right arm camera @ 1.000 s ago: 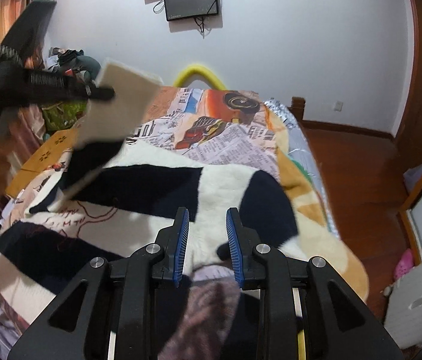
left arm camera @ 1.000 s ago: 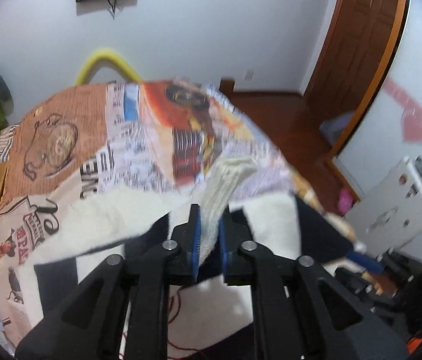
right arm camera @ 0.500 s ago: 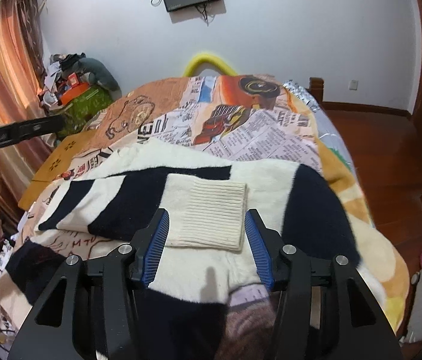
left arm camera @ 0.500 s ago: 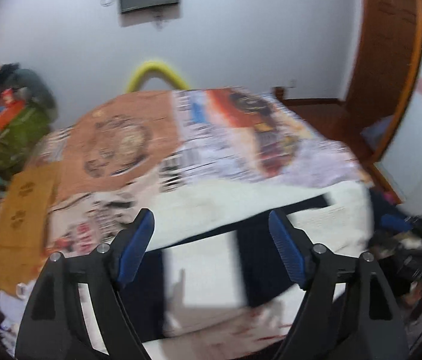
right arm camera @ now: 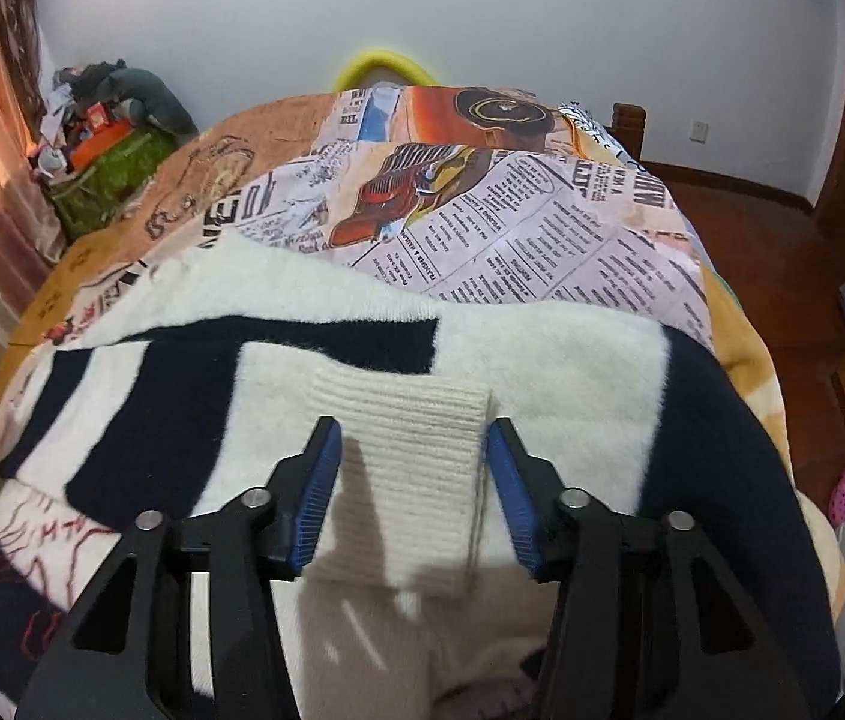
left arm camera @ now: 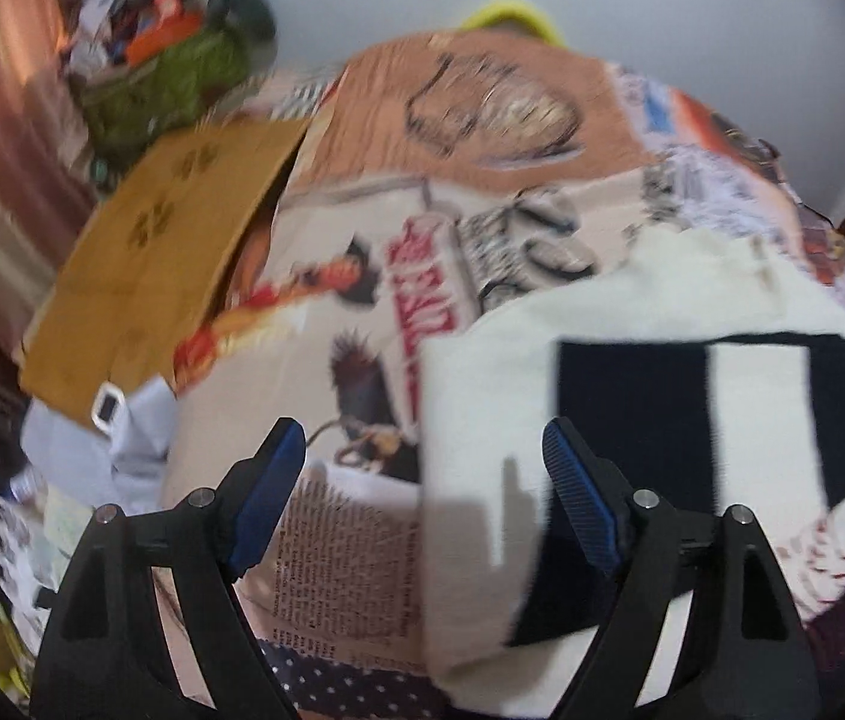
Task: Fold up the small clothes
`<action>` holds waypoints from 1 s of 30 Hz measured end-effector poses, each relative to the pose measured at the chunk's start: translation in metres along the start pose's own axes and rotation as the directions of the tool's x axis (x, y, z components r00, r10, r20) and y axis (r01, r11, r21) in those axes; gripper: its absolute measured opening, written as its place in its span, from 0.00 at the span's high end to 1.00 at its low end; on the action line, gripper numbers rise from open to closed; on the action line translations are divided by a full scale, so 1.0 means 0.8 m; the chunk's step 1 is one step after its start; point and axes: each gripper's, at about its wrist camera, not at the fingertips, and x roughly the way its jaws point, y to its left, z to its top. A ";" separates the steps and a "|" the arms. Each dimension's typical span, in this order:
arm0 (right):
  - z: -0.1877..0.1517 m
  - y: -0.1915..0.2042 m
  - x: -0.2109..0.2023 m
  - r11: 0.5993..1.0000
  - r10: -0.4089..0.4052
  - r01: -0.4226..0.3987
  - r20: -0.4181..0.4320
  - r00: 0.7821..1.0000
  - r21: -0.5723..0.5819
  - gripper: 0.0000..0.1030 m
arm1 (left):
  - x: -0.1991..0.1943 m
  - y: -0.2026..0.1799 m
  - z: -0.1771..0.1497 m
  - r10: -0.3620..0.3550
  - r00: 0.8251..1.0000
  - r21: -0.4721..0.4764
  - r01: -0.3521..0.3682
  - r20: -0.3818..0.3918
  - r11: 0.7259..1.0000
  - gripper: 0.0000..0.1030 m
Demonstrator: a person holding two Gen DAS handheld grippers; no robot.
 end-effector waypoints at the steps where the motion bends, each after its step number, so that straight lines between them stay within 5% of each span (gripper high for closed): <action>1: -0.001 0.001 0.002 1.000 -0.001 0.001 -0.005 1.000 -0.007 0.68 | 0.016 0.007 -0.004 -0.004 1.000 -0.015 0.004 -0.025 1.000 0.21; 3: -0.002 0.003 0.003 1.000 0.000 0.000 -0.011 1.000 -0.024 0.75 | 0.037 0.014 -0.007 -0.020 0.998 -0.033 0.018 -0.055 0.999 0.29; 8: 0.004 0.009 -0.004 0.997 -0.010 0.011 0.011 1.000 -0.074 0.88 | 0.072 0.024 -0.007 -0.228 0.969 -0.166 0.210 -0.093 0.963 0.77; 11: 0.011 0.013 -0.017 0.996 0.000 0.004 0.047 0.999 -0.087 0.89 | 0.071 0.016 -0.002 -0.183 0.981 -0.128 0.173 -0.070 0.976 0.85; 21: 0.018 0.018 0.017 0.995 -0.054 0.055 0.015 0.998 -0.088 0.89 | 0.072 0.002 0.000 -0.007 0.999 -0.017 0.006 -0.045 1.000 0.91; 30: 0.008 -0.006 -0.065 1.000 0.006 -0.004 0.077 0.997 -0.026 0.64 | 0.019 -0.011 0.003 0.025 1.000 0.041 -0.026 0.016 0.999 0.90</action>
